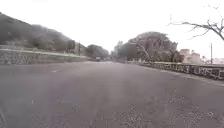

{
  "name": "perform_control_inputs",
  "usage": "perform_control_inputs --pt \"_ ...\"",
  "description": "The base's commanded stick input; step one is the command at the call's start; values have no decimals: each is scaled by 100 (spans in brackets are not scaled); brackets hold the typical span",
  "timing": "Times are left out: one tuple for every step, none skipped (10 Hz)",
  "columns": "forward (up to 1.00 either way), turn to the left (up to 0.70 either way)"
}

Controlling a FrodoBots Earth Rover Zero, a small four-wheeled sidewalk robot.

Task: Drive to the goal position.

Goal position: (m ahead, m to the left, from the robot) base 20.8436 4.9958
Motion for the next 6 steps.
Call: perform_control_inputs --pt "70 0" --pt "70 0" --pt "70 0" --pt "70 0" --pt "70 0" --pt "70 0"
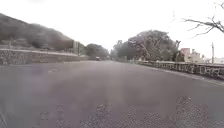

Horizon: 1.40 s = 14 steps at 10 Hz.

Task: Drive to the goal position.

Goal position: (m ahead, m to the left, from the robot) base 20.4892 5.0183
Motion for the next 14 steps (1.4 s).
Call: perform_control_inputs --pt "70 0" --pt "70 0" --pt "70 0" --pt "70 0" --pt "70 0" --pt "70 0" --pt "70 0" --pt "70 0" --pt "70 0" --pt "70 0" --pt "70 0" --pt "70 0" --pt "70 0" --pt "70 0"
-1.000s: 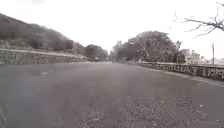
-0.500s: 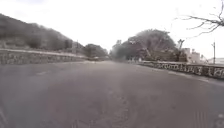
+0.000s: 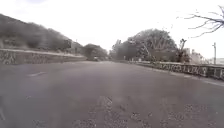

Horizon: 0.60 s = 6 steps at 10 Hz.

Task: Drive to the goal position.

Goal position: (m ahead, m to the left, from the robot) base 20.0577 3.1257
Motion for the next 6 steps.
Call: perform_control_inputs --pt "70 0" --pt "70 0" --pt "70 0" --pt "70 0" --pt "70 0" --pt "70 0"
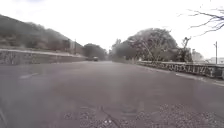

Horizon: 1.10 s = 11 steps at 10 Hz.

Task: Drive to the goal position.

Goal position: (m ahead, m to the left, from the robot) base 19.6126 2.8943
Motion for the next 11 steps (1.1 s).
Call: perform_control_inputs --pt "70 0" --pt "70 0" --pt "70 0" --pt "70 0" --pt "70 0" --pt "70 0" --pt "70 0" --pt "70 0" --pt "70 0" --pt "70 0" --pt "70 20"
